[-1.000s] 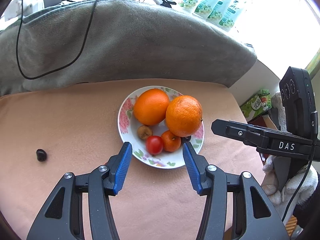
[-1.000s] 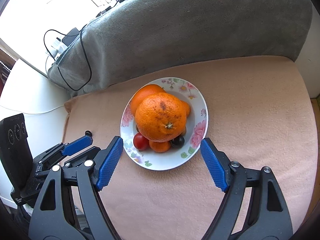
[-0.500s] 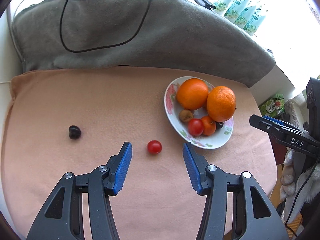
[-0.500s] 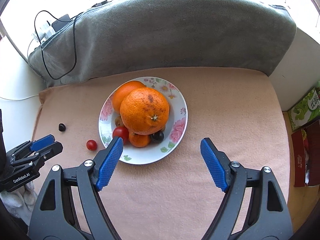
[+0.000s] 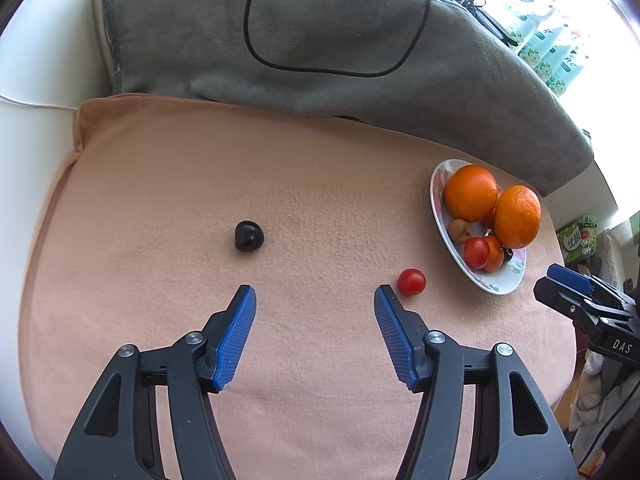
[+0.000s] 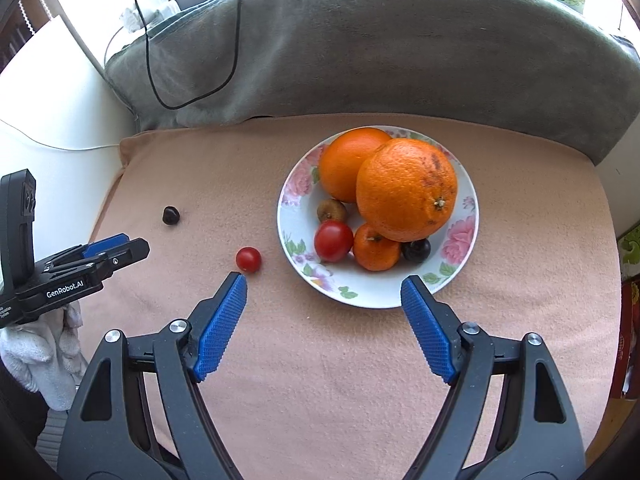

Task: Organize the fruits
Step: 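Move the left tool to the black plum while the right tool approaches the cherry tomato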

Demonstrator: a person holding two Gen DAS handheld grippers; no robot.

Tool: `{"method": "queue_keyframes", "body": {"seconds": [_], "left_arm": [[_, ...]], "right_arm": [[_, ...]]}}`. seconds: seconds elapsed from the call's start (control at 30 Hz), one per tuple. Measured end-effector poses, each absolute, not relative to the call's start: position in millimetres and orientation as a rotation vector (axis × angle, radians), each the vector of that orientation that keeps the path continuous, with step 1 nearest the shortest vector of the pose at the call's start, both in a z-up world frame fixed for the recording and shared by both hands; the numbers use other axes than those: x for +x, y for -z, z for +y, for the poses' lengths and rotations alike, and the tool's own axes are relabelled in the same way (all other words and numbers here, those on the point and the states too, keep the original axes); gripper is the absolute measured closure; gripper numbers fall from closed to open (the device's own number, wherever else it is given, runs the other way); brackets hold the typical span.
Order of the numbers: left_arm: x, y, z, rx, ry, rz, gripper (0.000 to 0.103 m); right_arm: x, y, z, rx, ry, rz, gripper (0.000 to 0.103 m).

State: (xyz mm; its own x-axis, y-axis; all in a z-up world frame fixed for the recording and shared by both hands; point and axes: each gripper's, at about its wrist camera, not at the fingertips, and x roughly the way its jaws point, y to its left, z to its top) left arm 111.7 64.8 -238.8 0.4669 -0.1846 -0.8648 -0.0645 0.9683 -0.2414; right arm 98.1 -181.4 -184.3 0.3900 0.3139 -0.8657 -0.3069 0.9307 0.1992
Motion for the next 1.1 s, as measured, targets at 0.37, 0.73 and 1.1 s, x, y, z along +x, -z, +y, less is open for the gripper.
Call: {"method": "queue_keyframes", "body": {"seconds": [0.37, 0.73, 1.1], "left_arm": [[122, 261, 99, -0.321, -0.033, 1.135, 0.042], [133, 272, 105, -0.343, -0.013, 1.142, 0.046], [149, 281, 108, -0.353, 0.007, 1.150, 0.048]], "right_arm": [[101, 208, -140, -0.020, -0.454, 1.129, 0.033], [108, 229, -113, -0.038, -0.521, 1.187, 0.052], [124, 248, -90, -0.051, -0.529, 1.230, 0.060]]}}
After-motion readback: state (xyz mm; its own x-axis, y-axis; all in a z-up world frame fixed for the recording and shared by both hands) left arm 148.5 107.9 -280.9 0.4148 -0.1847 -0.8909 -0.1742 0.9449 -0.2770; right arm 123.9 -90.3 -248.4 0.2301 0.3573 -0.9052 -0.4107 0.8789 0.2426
